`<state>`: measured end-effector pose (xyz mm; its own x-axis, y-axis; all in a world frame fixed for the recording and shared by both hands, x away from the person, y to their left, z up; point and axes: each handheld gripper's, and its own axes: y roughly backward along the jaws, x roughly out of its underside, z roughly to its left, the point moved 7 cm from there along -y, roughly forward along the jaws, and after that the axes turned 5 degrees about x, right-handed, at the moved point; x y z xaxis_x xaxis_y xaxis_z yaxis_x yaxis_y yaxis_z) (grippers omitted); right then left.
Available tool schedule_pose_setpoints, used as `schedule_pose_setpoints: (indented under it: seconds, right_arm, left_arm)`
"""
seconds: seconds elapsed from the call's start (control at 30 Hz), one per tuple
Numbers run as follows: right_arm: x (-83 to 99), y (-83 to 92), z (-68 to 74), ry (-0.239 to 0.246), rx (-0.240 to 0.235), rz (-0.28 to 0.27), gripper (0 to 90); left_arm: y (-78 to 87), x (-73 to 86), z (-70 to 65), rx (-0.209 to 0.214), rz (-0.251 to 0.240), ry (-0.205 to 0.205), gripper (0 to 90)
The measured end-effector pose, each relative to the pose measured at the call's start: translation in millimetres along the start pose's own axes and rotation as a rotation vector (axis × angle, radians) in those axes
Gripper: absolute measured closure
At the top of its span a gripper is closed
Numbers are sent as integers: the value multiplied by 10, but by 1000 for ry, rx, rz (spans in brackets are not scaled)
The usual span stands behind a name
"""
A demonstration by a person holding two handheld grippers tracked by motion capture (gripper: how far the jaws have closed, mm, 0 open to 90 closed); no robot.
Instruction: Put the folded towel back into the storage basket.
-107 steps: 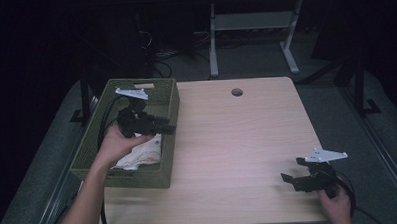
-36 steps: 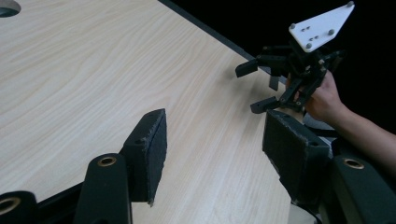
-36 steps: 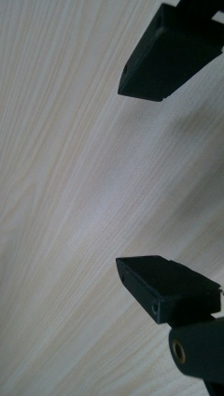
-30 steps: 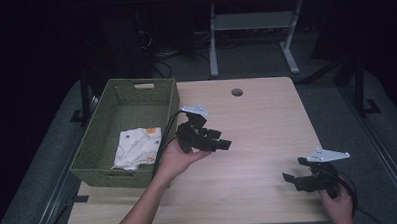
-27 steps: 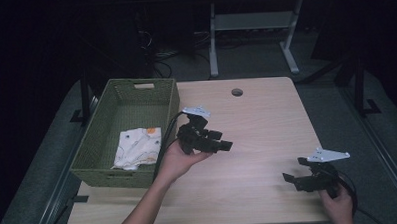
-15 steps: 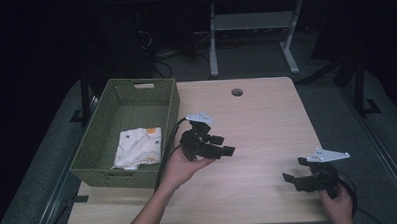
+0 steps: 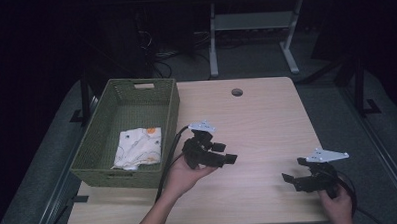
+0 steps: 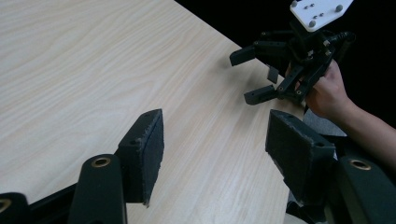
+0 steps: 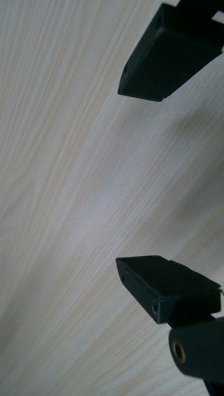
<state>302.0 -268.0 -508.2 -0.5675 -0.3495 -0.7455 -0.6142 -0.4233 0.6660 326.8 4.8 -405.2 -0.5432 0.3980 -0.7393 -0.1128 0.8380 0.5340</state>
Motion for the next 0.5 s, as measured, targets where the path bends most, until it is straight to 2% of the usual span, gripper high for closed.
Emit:
schedule_pose_setpoints:
  seconds: [0.5]
  right_arm:
    - [5, -4, 14, -1, -2, 6, 139]
  left_arm:
    - [-71, 157, -61, 16, 2, -3, 320]
